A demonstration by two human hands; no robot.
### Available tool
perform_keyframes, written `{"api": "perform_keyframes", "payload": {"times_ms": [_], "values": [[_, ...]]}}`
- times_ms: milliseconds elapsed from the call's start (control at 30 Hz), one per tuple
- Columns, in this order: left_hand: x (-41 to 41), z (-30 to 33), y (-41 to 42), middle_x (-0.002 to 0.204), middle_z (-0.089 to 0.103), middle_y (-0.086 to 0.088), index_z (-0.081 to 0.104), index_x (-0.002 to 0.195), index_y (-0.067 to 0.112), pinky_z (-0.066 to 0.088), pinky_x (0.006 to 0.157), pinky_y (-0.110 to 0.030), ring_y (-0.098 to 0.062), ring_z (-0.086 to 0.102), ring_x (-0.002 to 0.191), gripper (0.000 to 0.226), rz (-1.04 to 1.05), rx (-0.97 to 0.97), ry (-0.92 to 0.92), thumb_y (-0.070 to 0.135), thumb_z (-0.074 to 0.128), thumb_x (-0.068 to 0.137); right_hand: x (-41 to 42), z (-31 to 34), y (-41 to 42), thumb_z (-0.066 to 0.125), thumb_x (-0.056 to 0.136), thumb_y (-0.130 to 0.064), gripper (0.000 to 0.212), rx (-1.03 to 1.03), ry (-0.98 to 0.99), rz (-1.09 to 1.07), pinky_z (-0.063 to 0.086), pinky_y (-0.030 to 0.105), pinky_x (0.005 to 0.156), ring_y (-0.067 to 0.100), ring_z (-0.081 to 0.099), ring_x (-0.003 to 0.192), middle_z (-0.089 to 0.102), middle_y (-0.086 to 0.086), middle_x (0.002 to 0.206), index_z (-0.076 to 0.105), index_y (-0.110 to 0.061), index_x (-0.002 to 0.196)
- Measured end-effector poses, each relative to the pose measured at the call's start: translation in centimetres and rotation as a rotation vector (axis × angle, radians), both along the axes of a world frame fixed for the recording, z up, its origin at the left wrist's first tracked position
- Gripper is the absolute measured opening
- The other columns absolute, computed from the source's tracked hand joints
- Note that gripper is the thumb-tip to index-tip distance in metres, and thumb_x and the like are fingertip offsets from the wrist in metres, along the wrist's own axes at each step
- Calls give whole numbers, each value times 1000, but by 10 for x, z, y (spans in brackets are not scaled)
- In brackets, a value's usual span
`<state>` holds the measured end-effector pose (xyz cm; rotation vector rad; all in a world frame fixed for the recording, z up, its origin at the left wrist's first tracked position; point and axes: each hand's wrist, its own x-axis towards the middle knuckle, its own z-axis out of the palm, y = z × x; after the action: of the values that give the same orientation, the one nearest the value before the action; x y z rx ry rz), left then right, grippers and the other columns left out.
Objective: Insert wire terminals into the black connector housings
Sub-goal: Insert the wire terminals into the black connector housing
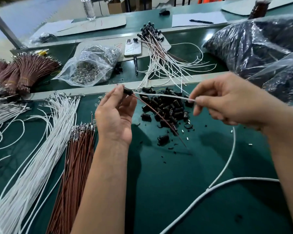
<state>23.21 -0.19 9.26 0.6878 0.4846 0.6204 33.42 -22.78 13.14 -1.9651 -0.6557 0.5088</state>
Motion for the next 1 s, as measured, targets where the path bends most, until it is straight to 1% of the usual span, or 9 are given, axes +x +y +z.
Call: {"api": "perform_keyframes", "payload": {"times_ms": [67,133,200,233,333,467,533,800,1000], "values": [[1,-2,-4,77,72,-6,69,88,7,58,59,-24,-15,68,64,2,3,81,70,7,70,90,3,-2,2,59,102,-5,16,-297,-196,22,46,29,37,16,56,43,76,3,74,69,-14,94],[2,-3,-7,82,73,-8,71,86,8,58,61,-25,-17,69,66,3,-35,207,133,7,71,90,2,-3,6,67,99,-17,12,-480,-402,17,59,34,65,13,70,65,76,-5,76,71,-24,90],[4,-5,-12,82,73,-8,73,85,8,58,63,-26,-17,69,66,4,-129,417,189,6,73,89,-6,-6,14,73,95,-31,4,-485,-588,0,56,38,87,15,69,89,75,-8,90,74,-28,96],[4,-6,-16,78,72,-6,73,85,8,58,62,-26,-16,68,64,5,-174,494,190,5,73,89,-11,-10,19,74,93,-32,9,-411,-617,14,55,38,89,15,68,92,75,-8,93,76,-26,99],[5,-7,-29,71,70,-5,73,86,6,56,59,-24,-15,66,59,6,-244,584,141,2,71,90,-23,-26,28,80,90,-24,1,-124,-496,23,56,35,82,6,71,81,76,-10,82,80,-23,91],[5,-7,-30,72,70,-6,73,87,6,56,60,-23,-16,65,61,5,-276,592,119,3,71,90,-22,-44,24,85,86,-22,4,53,-406,-14,58,39,79,7,72,74,77,-10,77,81,-24,85],[5,-7,-29,71,70,-4,73,87,7,56,60,-23,-15,65,61,7,-296,581,114,3,71,91,-23,-48,24,85,85,-23,5,99,-367,2,59,43,78,13,72,75,77,-9,78,80,-23,85],[5,-8,-27,72,72,-3,76,88,10,57,63,-23,-13,66,64,10,-345,572,69,2,70,90,-23,-57,27,79,92,-18,5,145,-489,4,52,44,72,18,67,74,73,-9,80,77,-19,88],[5,-9,-26,78,75,-5,76,91,8,58,65,-24,-13,68,66,9,-345,619,41,0,71,89,-22,-58,26,81,91,-13,5,140,-567,11,53,36,76,13,68,80,73,-9,82,77,-14,88]]}}
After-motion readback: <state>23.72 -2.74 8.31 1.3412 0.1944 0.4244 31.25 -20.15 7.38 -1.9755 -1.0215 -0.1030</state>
